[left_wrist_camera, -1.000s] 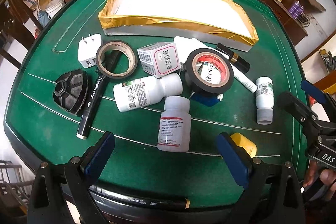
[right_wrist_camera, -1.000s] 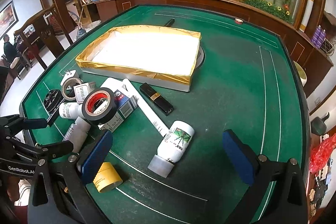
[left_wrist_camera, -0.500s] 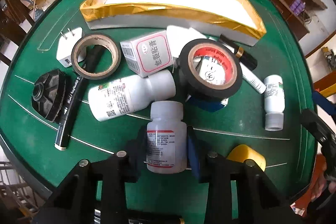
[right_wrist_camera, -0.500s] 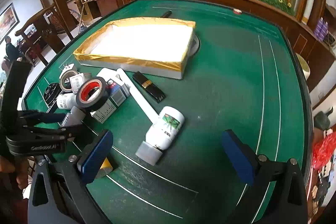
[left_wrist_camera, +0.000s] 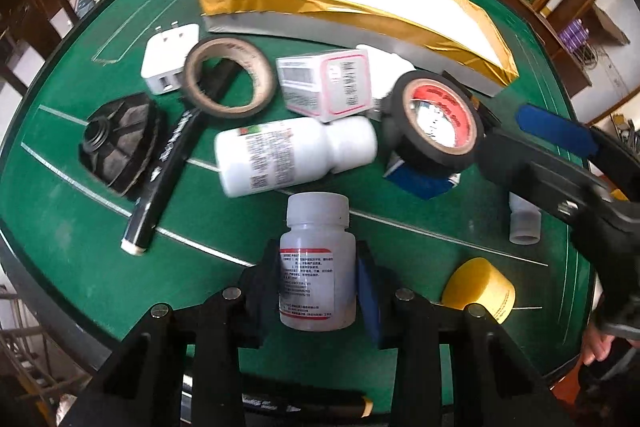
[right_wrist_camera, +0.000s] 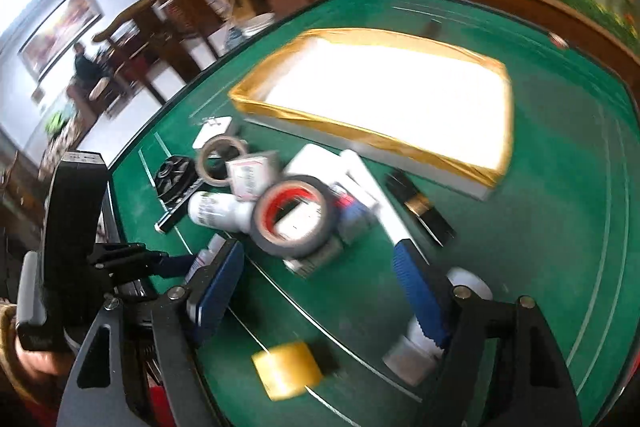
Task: Organize rigid objects
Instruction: 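Close the left tool on the pill bottle while the right tool grips the black tape roll, then carry the pill bottle in the left tool and the tape roll in the right tool over the foam tray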
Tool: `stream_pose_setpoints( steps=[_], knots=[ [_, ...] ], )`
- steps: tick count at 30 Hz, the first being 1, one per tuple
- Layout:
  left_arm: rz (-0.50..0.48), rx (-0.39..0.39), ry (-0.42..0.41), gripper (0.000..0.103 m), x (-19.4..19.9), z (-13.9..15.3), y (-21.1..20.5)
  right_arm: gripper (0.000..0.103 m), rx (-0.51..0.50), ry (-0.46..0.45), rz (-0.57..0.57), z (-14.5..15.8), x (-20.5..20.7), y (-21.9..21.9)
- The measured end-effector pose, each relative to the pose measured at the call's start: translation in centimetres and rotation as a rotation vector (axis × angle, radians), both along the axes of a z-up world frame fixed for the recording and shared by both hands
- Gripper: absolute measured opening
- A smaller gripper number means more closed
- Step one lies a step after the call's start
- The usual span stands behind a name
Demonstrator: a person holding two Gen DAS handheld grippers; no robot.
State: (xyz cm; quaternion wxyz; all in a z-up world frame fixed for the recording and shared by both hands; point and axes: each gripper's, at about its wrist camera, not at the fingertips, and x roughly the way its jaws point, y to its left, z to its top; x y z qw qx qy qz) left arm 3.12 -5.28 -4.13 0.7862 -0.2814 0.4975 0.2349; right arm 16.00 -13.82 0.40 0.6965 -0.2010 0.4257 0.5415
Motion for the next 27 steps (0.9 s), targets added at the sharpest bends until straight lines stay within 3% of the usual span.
stream_pose_setpoints(
  steps=[3,7,19,27],
  knots=[
    [0.0,0.007,0.001,0.037,-0.7,-0.1,0.1,0.077,-0.053,-0.076,0.049,-0.7,-1.0,2.2],
    [-0.02,0.026,0.018,0.038,-0.4,0.2,-0.5,0.062,-0.118,-0.088,0.085,-1.8,-1.1,3.5],
    [0.0,0.045,0.039,0.038,1.0,0.1,-1.8,0.06,-0.171,-0.073,0.15,-2.0,-1.8,5.1],
    [0.041,0.031,0.005,0.037,-0.2,0.8,-1.3,0.058,-0.137,-0.048,0.172,-1.1,-1.7,4.6]
  ],
)
